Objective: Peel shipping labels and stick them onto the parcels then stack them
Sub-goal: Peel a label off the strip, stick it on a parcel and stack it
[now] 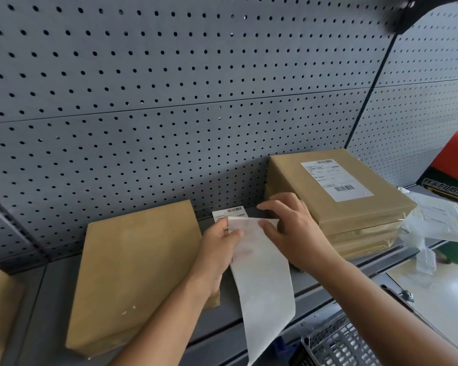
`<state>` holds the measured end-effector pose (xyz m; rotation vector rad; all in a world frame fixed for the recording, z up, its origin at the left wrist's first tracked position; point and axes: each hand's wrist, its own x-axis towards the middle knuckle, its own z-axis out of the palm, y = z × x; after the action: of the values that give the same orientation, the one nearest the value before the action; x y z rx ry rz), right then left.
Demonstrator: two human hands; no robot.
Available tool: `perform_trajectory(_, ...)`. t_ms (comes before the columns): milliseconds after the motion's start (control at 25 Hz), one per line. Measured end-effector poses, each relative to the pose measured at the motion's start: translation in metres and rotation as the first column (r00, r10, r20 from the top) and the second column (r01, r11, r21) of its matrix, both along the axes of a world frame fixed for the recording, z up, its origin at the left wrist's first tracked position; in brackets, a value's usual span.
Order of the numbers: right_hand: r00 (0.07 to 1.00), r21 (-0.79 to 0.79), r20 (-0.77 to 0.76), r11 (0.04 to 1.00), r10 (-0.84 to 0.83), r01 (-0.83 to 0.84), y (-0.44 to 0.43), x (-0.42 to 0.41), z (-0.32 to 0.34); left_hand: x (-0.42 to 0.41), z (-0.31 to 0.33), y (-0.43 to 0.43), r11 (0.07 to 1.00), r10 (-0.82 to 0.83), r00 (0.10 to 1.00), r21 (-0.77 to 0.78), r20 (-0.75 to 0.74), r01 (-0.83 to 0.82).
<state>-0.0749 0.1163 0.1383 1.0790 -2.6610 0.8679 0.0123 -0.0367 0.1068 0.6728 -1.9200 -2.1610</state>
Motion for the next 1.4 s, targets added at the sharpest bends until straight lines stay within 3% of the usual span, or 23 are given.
perform_trajectory(200, 0.987, 0.12, -0.118, 0.989, 0.106, -0.092, -0.017, -0.002, 0.001, 0.007, -0.002, -0.003, 0.995, -0.04, 0.998, -0.098, -0.056, 0.034)
perform_trajectory(560, 0.988, 0.053, -0.14, 0.997, 0.064, -0.057, -0.016, -0.009, 0.006, 0.015, -0.003, -0.001, 0.982, -0.106, 0.993, -0.161, -0.054, 0.097)
perform_trajectory(880, 0.968, 0.001, -0.14, 0.978, 0.206, -0.208, -0.02, 0.003, 0.004, 0.015, 0.002, -0.003, 0.977, -0.05, 0.993, -0.213, -0.103, 0.027)
perform_trajectory(1080, 0.968, 0.003, -0.199, 0.988, 0.155, -0.157, -0.021, 0.001, 0.003, 0.017, 0.003, -0.001, 0.968, -0.097, 0.988, -0.241, -0.12, 0.066)
perform_trajectory(1400, 0.978, 0.004, -0.168, 0.992, 0.128, -0.129, -0.024, 0.0, 0.001, 0.016, -0.003, -0.004, 0.946, -0.112, 0.988, -0.316, -0.109, 0.072)
